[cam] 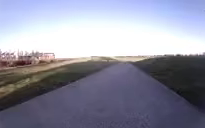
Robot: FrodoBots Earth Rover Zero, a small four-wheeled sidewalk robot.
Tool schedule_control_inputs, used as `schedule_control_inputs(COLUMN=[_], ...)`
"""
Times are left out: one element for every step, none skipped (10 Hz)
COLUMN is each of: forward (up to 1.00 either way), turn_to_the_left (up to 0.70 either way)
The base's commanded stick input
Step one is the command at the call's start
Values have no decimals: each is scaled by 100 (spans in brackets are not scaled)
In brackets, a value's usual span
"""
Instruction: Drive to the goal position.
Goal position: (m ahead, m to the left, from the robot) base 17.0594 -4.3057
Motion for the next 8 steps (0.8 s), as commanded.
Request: schedule_control_inputs(forward=[70,70,70,70,70,70,70,70], turn_to_the_left=[0,0,0,0,-2,-2,-2,-2])
